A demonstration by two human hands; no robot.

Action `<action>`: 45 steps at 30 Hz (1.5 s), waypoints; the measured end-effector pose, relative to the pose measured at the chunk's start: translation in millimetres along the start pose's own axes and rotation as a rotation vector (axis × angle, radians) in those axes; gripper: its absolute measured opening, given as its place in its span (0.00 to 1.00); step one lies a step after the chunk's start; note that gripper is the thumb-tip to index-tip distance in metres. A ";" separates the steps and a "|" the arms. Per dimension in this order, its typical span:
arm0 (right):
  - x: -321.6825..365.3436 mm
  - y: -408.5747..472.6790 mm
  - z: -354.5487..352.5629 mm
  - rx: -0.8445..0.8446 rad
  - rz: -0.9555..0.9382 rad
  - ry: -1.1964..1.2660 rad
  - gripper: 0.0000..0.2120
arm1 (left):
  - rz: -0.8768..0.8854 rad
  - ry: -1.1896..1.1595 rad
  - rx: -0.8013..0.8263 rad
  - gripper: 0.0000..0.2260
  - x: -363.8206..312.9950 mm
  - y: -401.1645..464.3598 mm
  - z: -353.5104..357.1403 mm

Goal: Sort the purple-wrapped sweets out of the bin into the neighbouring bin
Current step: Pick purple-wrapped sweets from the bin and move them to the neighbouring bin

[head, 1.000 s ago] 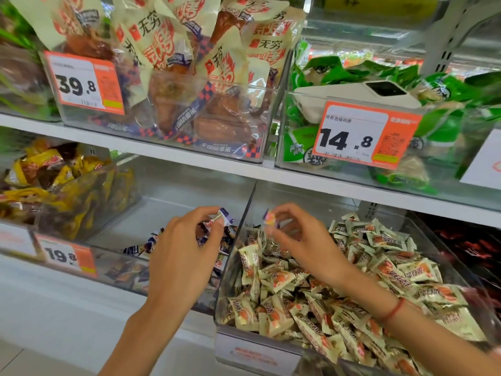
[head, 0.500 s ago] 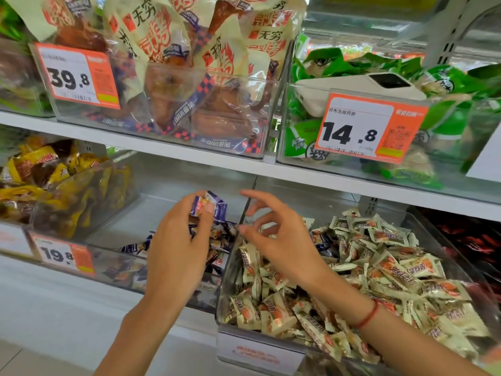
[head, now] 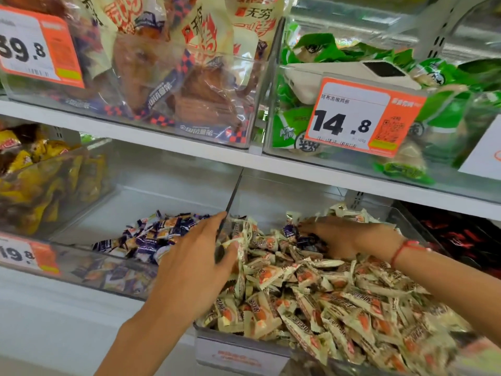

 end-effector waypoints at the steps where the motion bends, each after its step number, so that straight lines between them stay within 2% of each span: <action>1: 4.1 1.3 1.9 -0.006 0.020 -0.070 0.34 | 0.001 -0.011 -0.021 0.24 1.2 0.6 0.4; 3: 13.0 3.0 3.6 -0.059 0.038 -0.155 0.36 | 0.009 -0.020 -0.038 0.23 1.5 0.2 0.7; 7: 15.9 10.9 6.7 -0.175 -0.074 -0.246 0.29 | 0.021 0.025 -0.049 0.23 -1.3 -2.1 2.6; 9: 11.3 16.2 12.5 -0.243 -0.113 -0.206 0.26 | 0.010 0.033 -0.066 0.23 -3.5 -3.8 2.1; 12: 8.9 23.0 20.3 -0.267 -0.076 0.050 0.25 | 0.008 0.048 -0.071 0.22 -8.3 -5.2 0.3; 16: 19.8 22.4 13.5 -0.283 -0.081 0.477 0.02 | 0.002 0.067 -0.075 0.22 -9.9 -4.3 0.0; 20: 32.2 -0.9 6.8 -0.341 -0.182 0.763 0.08 | 0.002 0.084 -0.087 0.21 -7.9 -4.4 2.4; 23: 28.3 -31.8 -3.0 -0.362 -0.201 0.909 0.11 | 0.094 0.182 -0.145 0.20 -6.0 -3.2 5.1; 24: 25.1 -43.3 -6.2 -0.363 -0.212 0.900 0.09 | 0.142 0.226 -0.170 0.19 -7.8 -3.4 6.2; 26: 17.8 -68.8 -8.5 -0.394 -0.207 0.693 0.07 | 0.252 0.248 -0.222 0.18 -16.8 -5.6 8.1; 29: 5.7 -96.6 5.5 -0.453 -0.081 0.384 0.14 | 0.404 0.157 -0.254 0.16 -41.0 -10.9 12.9; 32: 3.8 -109.0 31.5 -0.359 -0.024 0.410 0.15 | 0.384 0.015 -0.113 0.18 -57.2 -0.3 21.3; 35: 4.8 -111.4 41.1 -0.289 -0.037 0.489 0.16 | 0.189 -0.187 0.106 0.17 -51.9 28.3 44.8; 37: 6.3 -114.8 35.9 -0.206 -0.042 0.543 0.17 | 0.106 -0.221 0.188 0.18 -46.9 48.2 59.7; 39: 7.9 -115.4 32.8 -0.148 -0.057 0.560 0.19 | 0.045 -0.150 0.256 0.21 -44.6 67.7 68.3; 41: 10.2 -114.3 33.0 -0.158 -0.048 0.487 0.22 | 0.003 -0.005 0.331 0.22 -44.0 84.0 74.6; 45: 17.3 -109.0 42.0 -0.250 -0.045 0.374 0.21 | -0.037 0.472 0.636 0.19 -42.9 95.2 80.4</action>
Point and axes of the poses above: each hand's wrist, its own y-axis towards the middle knuckle, its own z-axis out of the palm, x = y × z, the point moved 1 cm from there along y, towards the middle knuckle, and after that the axes turned 8 degrees about z, right-handed, at the moved point
